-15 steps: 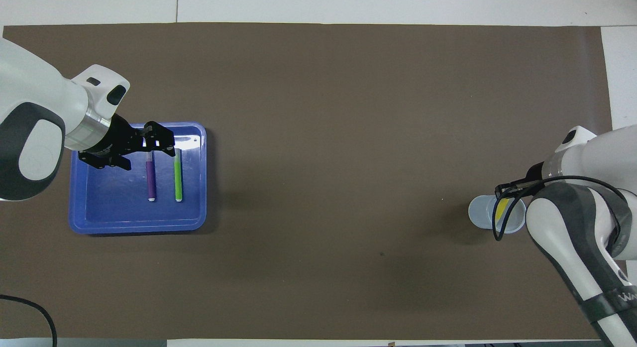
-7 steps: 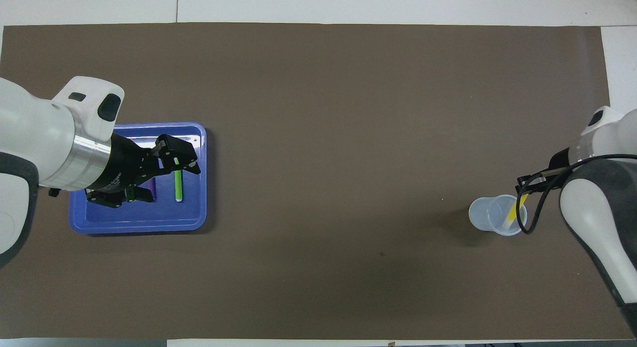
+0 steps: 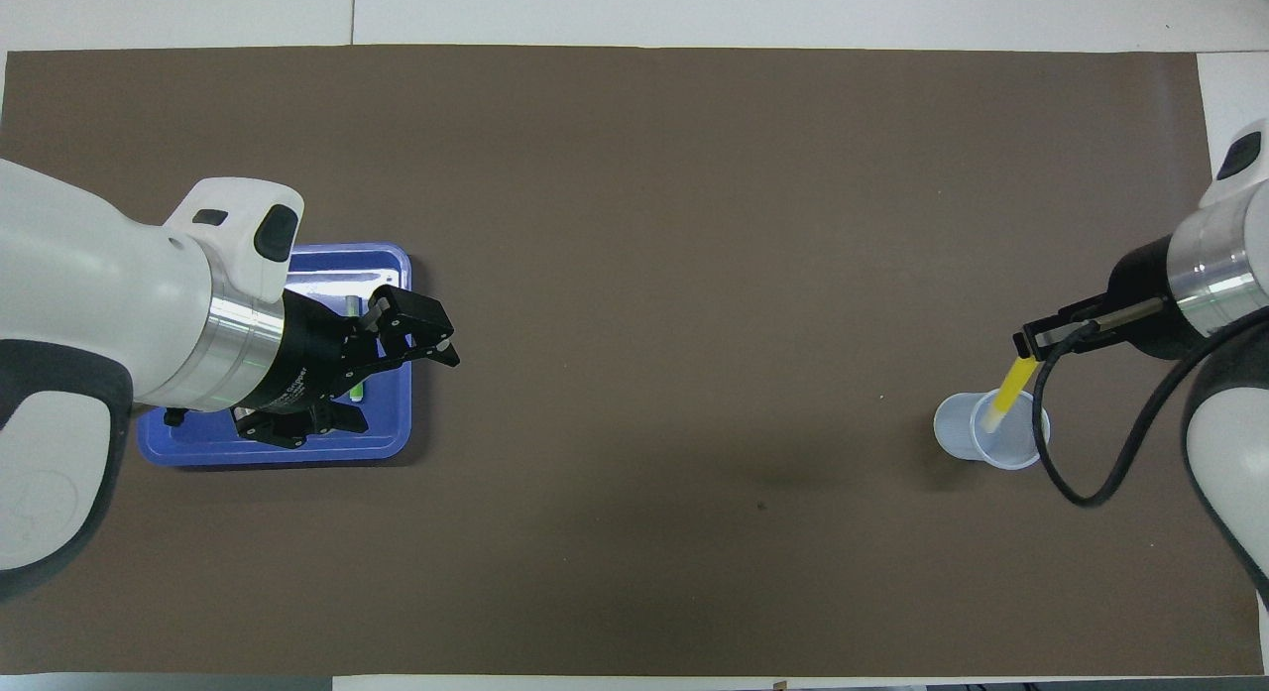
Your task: Right arm passes pens to left for tray arrangement
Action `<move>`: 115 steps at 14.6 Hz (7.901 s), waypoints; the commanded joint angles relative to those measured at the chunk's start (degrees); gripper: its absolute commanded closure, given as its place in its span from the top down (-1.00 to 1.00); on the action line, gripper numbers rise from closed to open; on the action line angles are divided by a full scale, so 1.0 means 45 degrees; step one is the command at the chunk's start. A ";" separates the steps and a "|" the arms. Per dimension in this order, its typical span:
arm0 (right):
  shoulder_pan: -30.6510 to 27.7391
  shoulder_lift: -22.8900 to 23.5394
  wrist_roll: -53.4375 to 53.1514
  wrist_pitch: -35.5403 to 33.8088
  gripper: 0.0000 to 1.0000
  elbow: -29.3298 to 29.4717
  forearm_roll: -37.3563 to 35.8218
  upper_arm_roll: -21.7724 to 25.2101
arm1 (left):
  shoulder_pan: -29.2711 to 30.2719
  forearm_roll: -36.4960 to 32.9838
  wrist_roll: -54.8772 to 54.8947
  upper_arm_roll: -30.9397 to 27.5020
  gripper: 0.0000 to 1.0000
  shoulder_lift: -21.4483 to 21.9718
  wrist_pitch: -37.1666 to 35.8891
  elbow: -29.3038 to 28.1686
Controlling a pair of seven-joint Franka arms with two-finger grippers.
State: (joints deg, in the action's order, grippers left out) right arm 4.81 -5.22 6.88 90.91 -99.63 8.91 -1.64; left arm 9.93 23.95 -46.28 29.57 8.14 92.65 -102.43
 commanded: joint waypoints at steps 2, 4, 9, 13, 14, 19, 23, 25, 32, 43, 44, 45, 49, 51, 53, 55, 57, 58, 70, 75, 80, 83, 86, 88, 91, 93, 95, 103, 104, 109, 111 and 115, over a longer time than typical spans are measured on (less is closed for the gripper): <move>0.0940 0.0242 -0.3354 0.1454 -1.00 -0.0028 0.2213 0.0012 | 0.0078 0.0616 -0.1137 -0.0086 1.00 0.0379 0.0191 -0.0246; 0.1719 0.0107 -0.4627 0.2779 -1.00 -0.0591 0.3189 0.0031 | 0.0039 0.0771 -0.1529 -0.0066 1.00 0.0379 0.0328 -0.0246; 0.4531 -0.0421 -1.1788 0.7993 -1.00 -0.2468 0.3976 0.0012 | 0.0175 0.1961 -0.4430 -0.0144 1.00 0.0379 0.0796 -0.0207; 0.5864 -0.0421 -1.5214 0.9348 -1.00 -0.2645 0.3956 0.0012 | 0.0156 0.3191 -0.8967 -0.0125 1.00 0.0652 0.2026 -0.0713; 0.6020 -0.0421 -1.5645 0.9543 -1.00 -0.2684 0.3956 0.0012 | 0.0175 0.3503 -0.9514 -0.0163 1.00 0.0807 0.2183 -0.0966; 0.7310 -0.0675 -1.6196 1.1127 -1.00 -0.3445 0.3976 0.0012 | 0.0001 0.3527 -1.2853 -0.0164 1.00 0.1588 0.3257 -0.2100; 0.7330 -0.0773 -1.6216 1.1107 -1.00 -0.3622 0.3957 0.0012 | -0.0235 0.3487 -1.3562 -0.0066 1.00 0.2155 0.3142 -0.2822; 0.7330 -0.0773 -1.6235 1.1107 -1.00 -0.3622 0.3976 0.0012 | -0.0293 0.3487 -1.3524 -0.0066 1.00 0.2390 0.3141 -0.3097; 0.7331 -0.0773 -1.6352 1.1107 -1.00 -0.3642 0.3956 0.0012 | -0.1016 0.4050 -1.3310 -0.0047 1.00 0.2704 0.5053 -0.4446; 0.7311 -0.0792 -1.6294 1.1107 -1.00 -0.3720 0.3956 0.0012 | -0.0997 0.4639 -1.2332 -0.0086 0.19 0.2723 0.5193 -0.4661; 0.7311 -0.0773 -1.6313 1.1107 -1.00 -0.3700 0.3976 0.0012 | -0.0997 0.4639 -1.2313 -0.0086 0.11 0.2723 0.5192 -0.4660; 0.7311 -0.0792 -1.6294 1.1107 -1.00 -0.3700 0.3976 0.0012 | -0.0977 0.4639 -1.2312 -0.0086 0.04 0.2723 0.5192 -0.4641; 0.7272 -0.0773 -1.6294 1.1107 -1.00 -0.3700 0.3976 0.0012 | -0.0899 0.4639 -1.2312 -0.0105 -0.27 0.2703 0.5153 -0.4563; 0.7213 -0.0773 -1.6255 1.1107 -1.00 -0.3700 0.3976 0.0012 | -0.0879 0.4639 -1.2274 -0.0105 -0.78 0.2703 0.5153 -0.4543; 0.7213 -0.0773 -1.6216 1.1107 -1.00 -0.3700 0.3976 0.0012 | -0.0860 0.4620 -1.2079 -0.0105 -1.00 0.2703 0.5153 -0.4543; 0.7213 -0.0773 -1.6216 1.1107 -1.00 -0.3700 0.3976 0.0012 | -0.0879 0.4581 -1.1787 -0.0105 -1.00 0.2684 0.5231 -0.4524; 0.7194 -0.0773 -1.6216 1.1107 -1.00 -0.3700 0.3976 0.0012 | -0.0840 0.4581 -1.1707 -0.0105 -1.00 0.2684 0.5251 -0.4524; 0.7194 -0.0773 -1.6216 1.1107 -1.00 -0.3700 0.3976 0.0012 | -0.0840 0.4581 -1.1707 -0.0125 -1.00 0.2684 0.5251 -0.4524; 0.6961 -0.0715 -1.6021 1.0992 1.00 -0.3622 0.3957 0.0031 | -0.0567 0.4600 -1.1649 -0.0164 -1.00 0.2508 0.5348 -0.4407; 0.5186 -0.0773 -1.2458 0.8280 1.00 -0.3446 0.3800 0.0109 | 0.0796 0.4523 -0.7716 -0.0183 -1.00 0.2508 0.4280 -0.4407; 0.1595 -0.0870 -0.6910 0.5818 1.00 -0.3446 0.2791 0.0149 | 0.3375 0.2637 0.0210 -0.0183 -1.00 0.1790 0.2830 -0.4465; 0.0166 -0.0677 -0.5534 0.3617 1.00 -0.2592 0.0293 0.0110 | 0.4253 0.0154 0.4840 -0.0183 -1.00 0.0481 0.3218 -0.4407; -0.0423 0.0102 -0.3821 0.0278 1.00 -0.0311 -0.1507 0.0206 | 0.4842 -0.2362 0.8362 -0.0183 -1.00 -0.1333 0.4523 -0.4095; -0.0540 0.0572 -0.3307 -0.0609 1.00 0.0555 -0.1921 0.0440 | 0.4843 -0.4258 0.9402 -0.0183 -1.00 -0.2739 0.5500 -0.3666; -0.0599 0.1022 -0.3306 -0.0824 1.00 0.0537 -0.2271 0.0754 | 0.4765 -0.6254 1.0166 -0.0164 -1.00 -0.4070 0.7101 -0.3683; -0.0677 0.1355 -0.3305 -0.1236 1.00 0.0985 -0.2547 0.0754 | 0.4863 -0.6591 1.0324 -0.0164 -1.00 -0.4347 0.7496 -0.3684; -0.0697 0.1551 -0.3325 -0.1198 1.00 0.1357 -0.2547 0.0754 | 0.4863 -0.6552 1.0363 -0.0164 -1.00 -0.4522 0.7846 -0.3742; -0.0736 0.1395 -0.3305 -0.1217 1.00 0.1358 -0.2508 0.0617 | 0.5195 -0.6552 1.0343 -0.0183 -1.00 -0.4660 0.8493 -0.4035; -0.0717 0.1337 -0.3305 -0.1236 1.00 0.1358 -0.2489 0.0714 | 0.5098 -0.6552 1.0344 -0.0183 0.44 -0.4679 0.8454 -0.4035; -0.0697 0.0809 -0.3247 -0.1355 1.00 0.1300 -0.2352 0.0909 | 0.5059 -0.6552 1.0207 -0.0164 1.00 -0.4660 0.8104 -0.3840; -0.0639 0.0790 -0.3169 -0.1295 1.00 0.1339 -0.2255 0.1629 | 0.4980 -0.6552 1.0188 -0.0144 1.00 -0.4641 0.7831 -0.3530; -0.0717 0.0848 -0.2349 -0.1178 1.00 0.1417 -0.2254 0.2160 | 0.4553 -0.6474 1.0168 -0.0066 1.00 -0.4446 0.6136 -0.2321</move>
State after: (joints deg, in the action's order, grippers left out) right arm 2.06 -1.61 -5.48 85.43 -93.88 -1.54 8.19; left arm 32.25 -4.37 -0.13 29.32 -12.58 125.27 -116.19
